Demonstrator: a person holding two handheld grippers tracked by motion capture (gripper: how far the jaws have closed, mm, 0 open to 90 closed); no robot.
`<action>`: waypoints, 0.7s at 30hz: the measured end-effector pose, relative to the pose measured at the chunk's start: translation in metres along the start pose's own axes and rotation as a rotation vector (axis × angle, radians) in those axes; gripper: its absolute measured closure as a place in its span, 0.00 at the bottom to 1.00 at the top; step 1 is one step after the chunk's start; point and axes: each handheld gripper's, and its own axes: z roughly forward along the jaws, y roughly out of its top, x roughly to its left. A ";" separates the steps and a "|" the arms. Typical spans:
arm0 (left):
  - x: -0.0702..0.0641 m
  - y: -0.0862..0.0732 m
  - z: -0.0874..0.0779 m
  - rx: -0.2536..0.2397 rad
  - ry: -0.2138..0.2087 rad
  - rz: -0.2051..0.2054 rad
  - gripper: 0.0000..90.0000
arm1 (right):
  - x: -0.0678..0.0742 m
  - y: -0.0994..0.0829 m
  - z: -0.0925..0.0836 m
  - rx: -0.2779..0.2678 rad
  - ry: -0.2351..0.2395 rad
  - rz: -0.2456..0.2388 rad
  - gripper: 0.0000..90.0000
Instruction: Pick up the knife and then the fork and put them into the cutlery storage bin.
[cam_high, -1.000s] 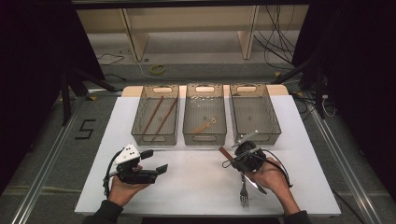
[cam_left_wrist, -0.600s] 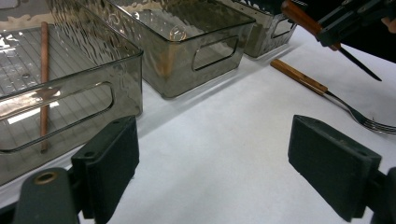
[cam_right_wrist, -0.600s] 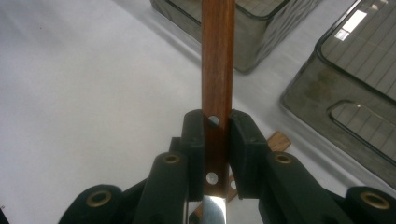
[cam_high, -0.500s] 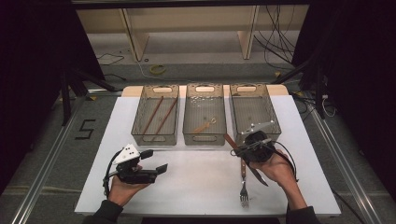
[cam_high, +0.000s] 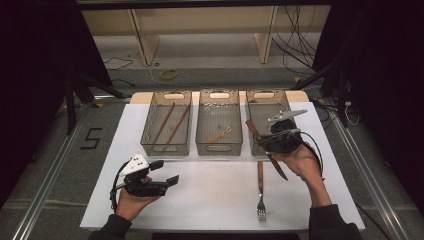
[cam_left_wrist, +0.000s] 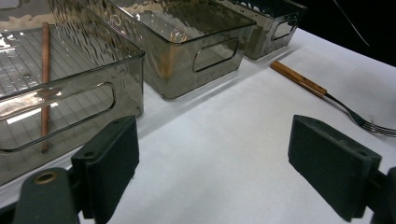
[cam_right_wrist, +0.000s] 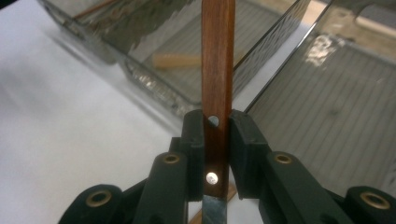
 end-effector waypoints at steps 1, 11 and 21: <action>0.000 0.000 0.000 0.000 0.000 0.001 0.18 | -0.002 0.003 -0.001 -0.007 -0.003 0.001 0.86; 0.001 0.000 -0.001 -0.011 0.001 -0.006 0.18 | -0.025 0.033 -0.007 -0.032 -0.059 0.027 0.86; 0.001 0.000 -0.001 -0.016 0.000 -0.005 0.18 | -0.040 0.047 -0.002 -0.047 -0.100 0.053 0.86</action>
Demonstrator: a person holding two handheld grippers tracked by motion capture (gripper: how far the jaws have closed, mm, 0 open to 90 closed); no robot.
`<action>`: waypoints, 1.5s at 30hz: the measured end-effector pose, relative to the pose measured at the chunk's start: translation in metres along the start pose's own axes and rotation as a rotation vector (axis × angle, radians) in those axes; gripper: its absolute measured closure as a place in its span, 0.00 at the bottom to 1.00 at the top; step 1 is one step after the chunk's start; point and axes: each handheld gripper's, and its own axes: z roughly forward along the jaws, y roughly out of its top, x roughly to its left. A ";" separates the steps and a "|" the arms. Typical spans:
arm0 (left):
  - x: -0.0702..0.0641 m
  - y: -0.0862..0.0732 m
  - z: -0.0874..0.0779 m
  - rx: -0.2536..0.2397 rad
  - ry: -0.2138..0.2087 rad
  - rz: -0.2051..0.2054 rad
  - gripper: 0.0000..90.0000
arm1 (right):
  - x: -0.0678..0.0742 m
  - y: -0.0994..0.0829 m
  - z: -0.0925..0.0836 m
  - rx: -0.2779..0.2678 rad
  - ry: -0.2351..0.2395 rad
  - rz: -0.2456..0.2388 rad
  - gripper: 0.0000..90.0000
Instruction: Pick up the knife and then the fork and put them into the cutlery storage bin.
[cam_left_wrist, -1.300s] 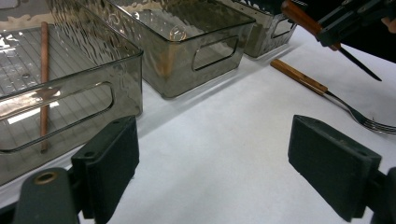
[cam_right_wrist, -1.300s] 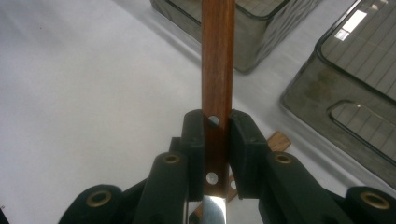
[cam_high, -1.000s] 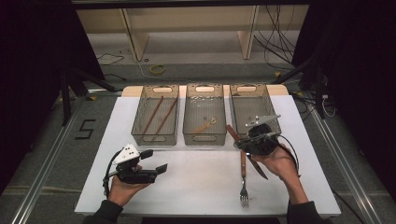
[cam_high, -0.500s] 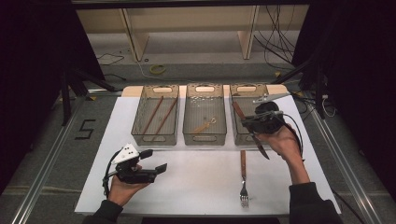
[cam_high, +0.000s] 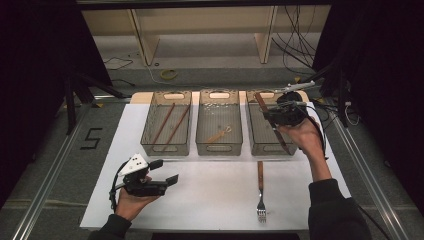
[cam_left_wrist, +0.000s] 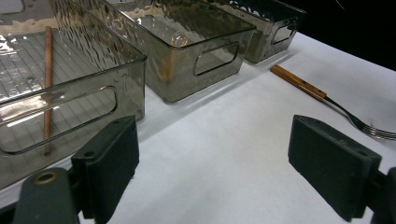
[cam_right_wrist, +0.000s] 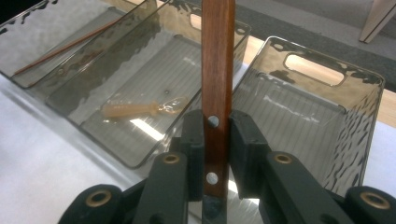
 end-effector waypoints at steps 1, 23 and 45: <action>0.000 0.000 0.000 0.000 -0.001 0.000 0.18 | -0.001 0.001 0.001 -0.005 -0.003 0.001 0.86; 0.000 0.000 -0.001 -0.005 -0.005 0.006 0.18 | -0.025 0.027 0.025 -0.023 -0.092 0.061 0.86; 0.000 0.000 -0.001 -0.005 -0.011 0.005 0.18 | -0.042 0.021 0.054 -0.004 -0.154 0.082 0.86</action>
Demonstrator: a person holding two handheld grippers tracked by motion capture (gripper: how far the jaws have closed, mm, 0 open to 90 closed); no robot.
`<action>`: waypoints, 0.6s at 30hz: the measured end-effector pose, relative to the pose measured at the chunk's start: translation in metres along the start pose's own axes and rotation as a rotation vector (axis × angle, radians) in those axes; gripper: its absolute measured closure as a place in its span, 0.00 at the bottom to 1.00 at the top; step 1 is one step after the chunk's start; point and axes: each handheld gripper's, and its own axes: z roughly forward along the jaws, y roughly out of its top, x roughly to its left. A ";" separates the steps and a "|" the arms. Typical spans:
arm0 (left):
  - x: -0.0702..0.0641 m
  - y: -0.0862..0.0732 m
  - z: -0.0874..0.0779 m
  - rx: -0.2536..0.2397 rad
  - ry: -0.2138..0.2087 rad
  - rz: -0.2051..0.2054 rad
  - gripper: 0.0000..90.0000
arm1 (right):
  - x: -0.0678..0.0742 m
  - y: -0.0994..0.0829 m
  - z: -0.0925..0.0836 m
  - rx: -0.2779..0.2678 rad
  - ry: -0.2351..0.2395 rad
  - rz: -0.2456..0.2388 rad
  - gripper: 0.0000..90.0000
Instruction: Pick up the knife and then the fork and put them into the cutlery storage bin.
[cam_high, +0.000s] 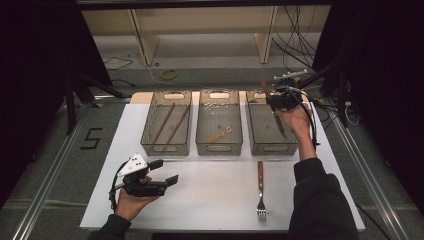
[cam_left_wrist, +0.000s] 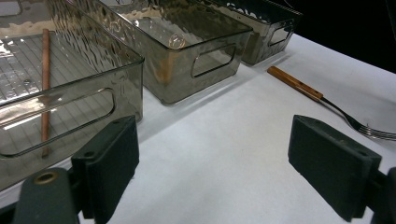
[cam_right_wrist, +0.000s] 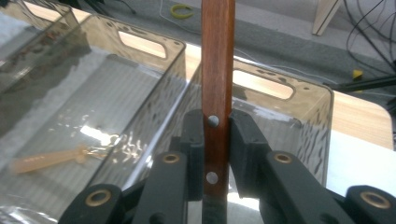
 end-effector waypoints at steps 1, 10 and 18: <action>0.000 0.000 0.000 0.000 0.000 0.000 0.18 | 0.000 0.000 0.001 0.003 0.002 -0.003 0.86; 0.000 0.000 0.000 0.001 -0.001 -0.002 0.18 | -0.003 -0.010 0.013 0.018 -0.019 -0.018 0.86; 0.000 0.000 0.001 0.002 -0.001 -0.002 0.18 | -0.010 -0.020 0.017 0.030 -0.028 -0.013 0.86</action>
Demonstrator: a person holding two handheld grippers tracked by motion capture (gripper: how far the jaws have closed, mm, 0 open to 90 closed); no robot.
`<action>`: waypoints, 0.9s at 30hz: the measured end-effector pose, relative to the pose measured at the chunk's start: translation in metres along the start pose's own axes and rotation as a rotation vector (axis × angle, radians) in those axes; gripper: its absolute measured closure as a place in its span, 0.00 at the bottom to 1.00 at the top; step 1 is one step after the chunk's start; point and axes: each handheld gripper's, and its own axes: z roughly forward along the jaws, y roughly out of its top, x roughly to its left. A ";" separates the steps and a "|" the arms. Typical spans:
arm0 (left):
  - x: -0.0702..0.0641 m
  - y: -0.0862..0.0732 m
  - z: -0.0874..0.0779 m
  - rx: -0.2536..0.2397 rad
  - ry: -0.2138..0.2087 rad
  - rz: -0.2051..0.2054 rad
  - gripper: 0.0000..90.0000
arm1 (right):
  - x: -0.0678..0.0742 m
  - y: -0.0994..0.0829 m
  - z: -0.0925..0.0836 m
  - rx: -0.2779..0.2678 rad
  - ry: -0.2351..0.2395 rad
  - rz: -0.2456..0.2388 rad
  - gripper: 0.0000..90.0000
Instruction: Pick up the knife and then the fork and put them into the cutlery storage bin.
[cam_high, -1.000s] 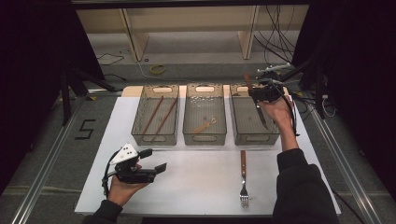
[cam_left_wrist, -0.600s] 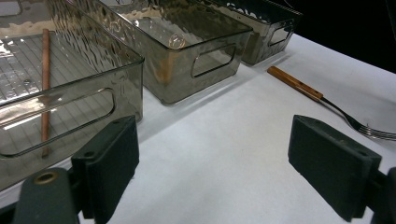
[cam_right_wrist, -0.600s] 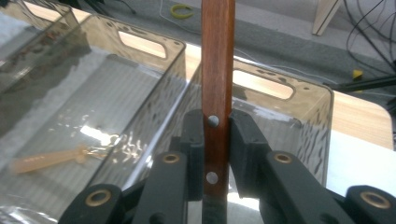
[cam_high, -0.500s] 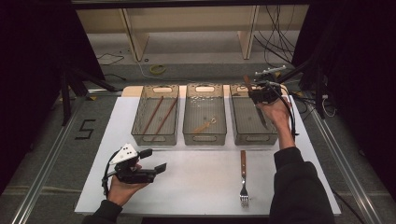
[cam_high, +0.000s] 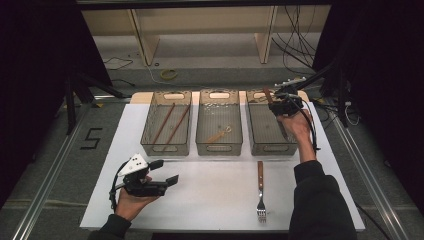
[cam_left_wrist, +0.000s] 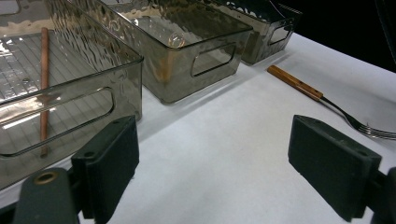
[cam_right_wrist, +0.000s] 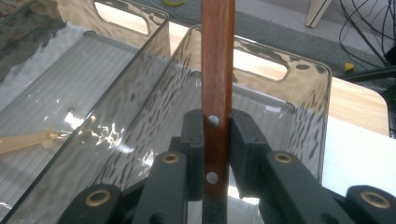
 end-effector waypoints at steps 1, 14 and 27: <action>0.000 0.000 0.000 0.000 0.000 0.000 0.18 | 0.000 0.000 0.000 0.003 -0.001 0.001 0.86; 0.000 0.000 0.000 0.001 0.003 0.000 0.18 | 0.000 -0.013 0.012 0.046 -0.011 0.014 0.86; 0.000 0.000 0.000 0.000 0.003 0.003 0.18 | -0.001 -0.015 0.012 0.084 0.003 0.045 0.59</action>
